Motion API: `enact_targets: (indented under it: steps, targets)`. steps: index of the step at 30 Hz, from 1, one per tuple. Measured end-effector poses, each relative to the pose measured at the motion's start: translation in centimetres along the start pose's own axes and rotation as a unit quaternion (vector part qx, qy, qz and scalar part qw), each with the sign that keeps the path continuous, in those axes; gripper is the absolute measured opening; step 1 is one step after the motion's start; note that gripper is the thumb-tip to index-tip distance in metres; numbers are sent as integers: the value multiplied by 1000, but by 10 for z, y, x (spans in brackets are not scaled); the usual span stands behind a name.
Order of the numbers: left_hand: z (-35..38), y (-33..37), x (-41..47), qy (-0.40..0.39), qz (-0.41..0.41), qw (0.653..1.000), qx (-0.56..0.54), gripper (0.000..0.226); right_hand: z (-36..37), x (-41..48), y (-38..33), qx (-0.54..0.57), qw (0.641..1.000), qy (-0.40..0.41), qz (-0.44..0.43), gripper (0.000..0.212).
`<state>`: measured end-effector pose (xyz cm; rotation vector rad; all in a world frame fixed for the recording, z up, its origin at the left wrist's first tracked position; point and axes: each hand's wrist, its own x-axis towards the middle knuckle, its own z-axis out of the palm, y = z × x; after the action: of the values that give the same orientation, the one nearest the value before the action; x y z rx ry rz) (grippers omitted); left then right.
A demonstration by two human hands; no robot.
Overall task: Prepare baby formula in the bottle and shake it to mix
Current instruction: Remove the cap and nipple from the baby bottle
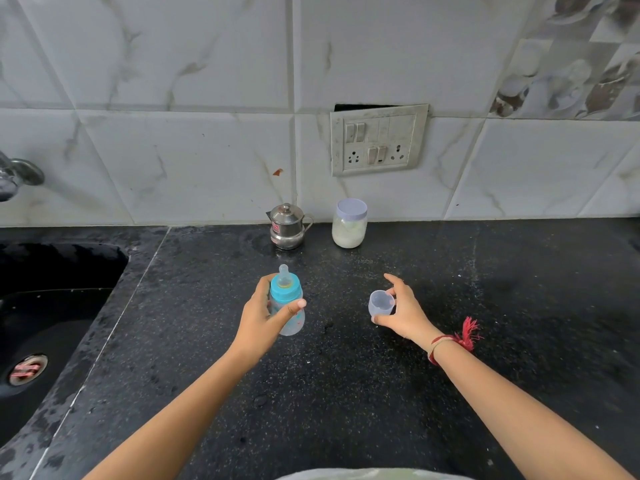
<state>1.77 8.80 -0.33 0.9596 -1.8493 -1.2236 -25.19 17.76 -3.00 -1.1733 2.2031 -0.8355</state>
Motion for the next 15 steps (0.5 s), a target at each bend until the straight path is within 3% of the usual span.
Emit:
enact_targets:
  steps: [8,11,15]
  targets:
    - [1,0,-1,-9,-17,1000,-10,49,-9,-9,-10,-51,998,36,4,101]
    - [0,2,-2,-9,-20,1000,-7,48,-16,-22,-35,-52,987,114,-97,86]
    - [1,8,-5,-1,-3,1000,-10,58,-14,-43,-102,18,979,24,-201,72]
